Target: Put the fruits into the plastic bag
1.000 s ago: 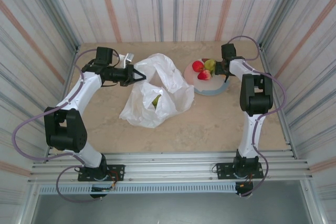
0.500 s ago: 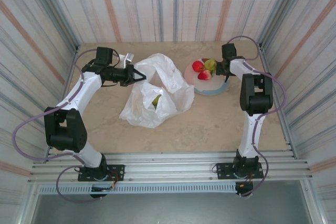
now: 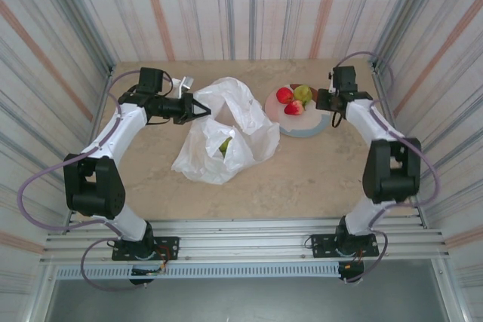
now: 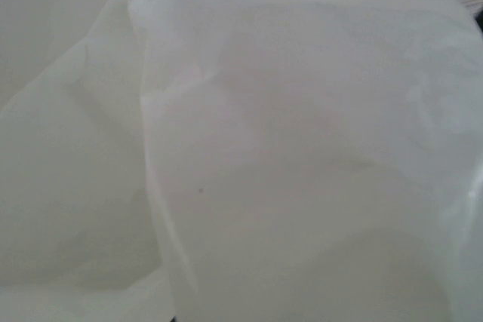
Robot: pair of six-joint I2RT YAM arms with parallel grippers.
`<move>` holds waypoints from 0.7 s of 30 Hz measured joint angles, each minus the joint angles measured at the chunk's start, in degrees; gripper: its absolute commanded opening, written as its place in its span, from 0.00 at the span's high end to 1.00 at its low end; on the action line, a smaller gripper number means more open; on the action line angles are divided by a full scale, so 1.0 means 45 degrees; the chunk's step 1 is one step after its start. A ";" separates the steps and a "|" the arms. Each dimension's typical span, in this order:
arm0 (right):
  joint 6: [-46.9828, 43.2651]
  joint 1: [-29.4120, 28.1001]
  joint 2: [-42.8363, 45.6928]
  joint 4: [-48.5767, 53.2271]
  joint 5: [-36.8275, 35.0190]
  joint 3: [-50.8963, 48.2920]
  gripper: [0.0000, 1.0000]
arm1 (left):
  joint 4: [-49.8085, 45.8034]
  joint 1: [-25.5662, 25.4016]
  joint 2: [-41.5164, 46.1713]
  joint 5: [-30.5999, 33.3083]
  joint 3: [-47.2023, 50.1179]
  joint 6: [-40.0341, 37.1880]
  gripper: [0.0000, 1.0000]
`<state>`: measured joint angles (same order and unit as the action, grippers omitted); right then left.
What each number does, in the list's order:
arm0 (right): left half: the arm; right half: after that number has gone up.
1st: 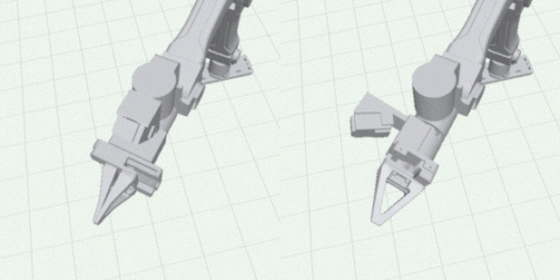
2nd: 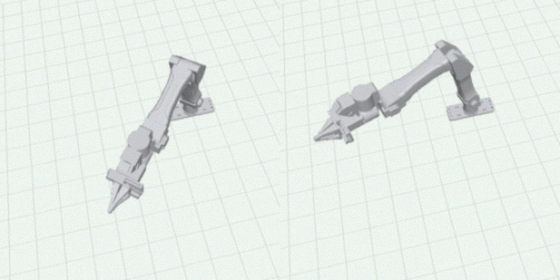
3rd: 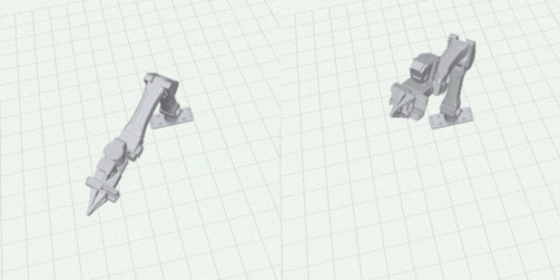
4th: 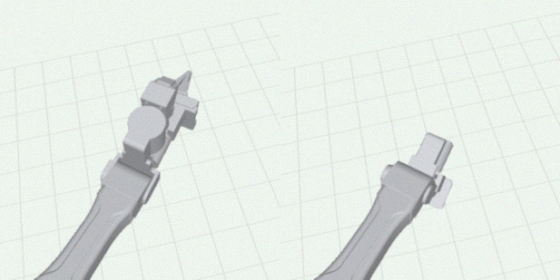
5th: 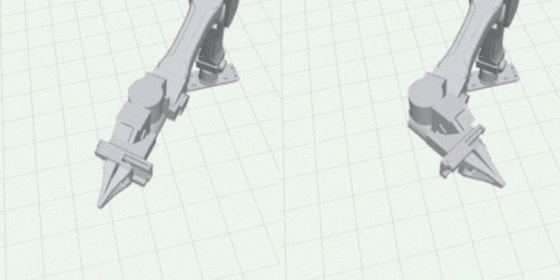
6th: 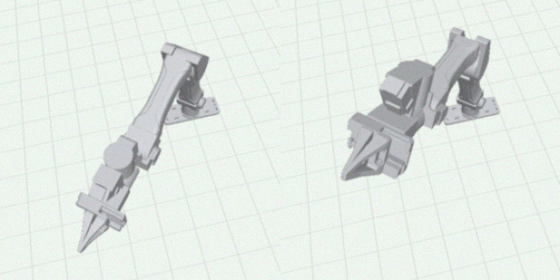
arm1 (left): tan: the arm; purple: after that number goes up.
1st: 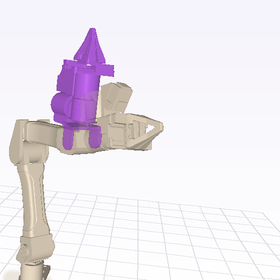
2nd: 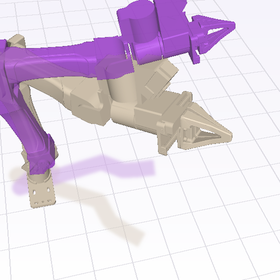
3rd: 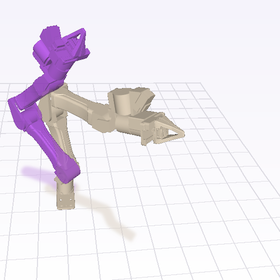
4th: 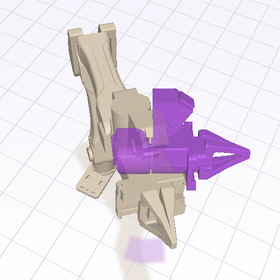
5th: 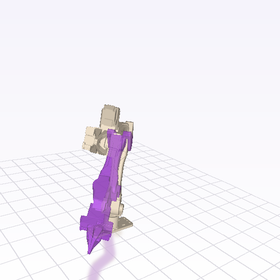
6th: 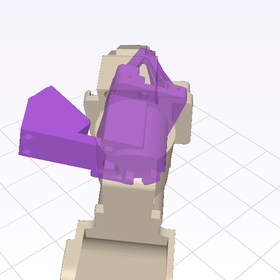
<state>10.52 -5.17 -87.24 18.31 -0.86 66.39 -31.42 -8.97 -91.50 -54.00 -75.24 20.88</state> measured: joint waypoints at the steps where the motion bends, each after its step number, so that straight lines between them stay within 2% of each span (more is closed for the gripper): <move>1: 0.0165 -0.0214 0.0748 -0.0121 0.0345 -0.0491 0.45 | 0.0000 0.0000 0.0000 0.0000 0.0000 0.0000 1.00; 4: 0.0578 -0.0874 0.2482 -0.0257 0.1370 -0.1564 0.47 | 0.0000 -0.0010 0.0000 -0.0005 0.0000 0.0000 1.00; 10: 0.0967 -0.2200 0.4260 -0.0233 0.3113 -0.2783 0.47 | 0.0000 0.0005 0.0000 -0.0005 0.0000 0.0000 1.00; 16: 0.0957 -0.4041 0.4614 -0.0262 0.4235 -0.2880 0.47 | 0.0000 0.0005 0.0000 0.0000 0.0000 0.0034 1.00; 21: 0.0588 -0.5270 0.3818 -0.0330 0.4867 -0.2871 0.47 | 0.0000 0.0005 0.0000 -0.0005 0.0000 0.0073 1.00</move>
<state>13.17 -28.88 -70.06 16.82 21.04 53.47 -31.42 -8.95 -91.50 -54.02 -75.24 21.21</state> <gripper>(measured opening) 0.615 0.049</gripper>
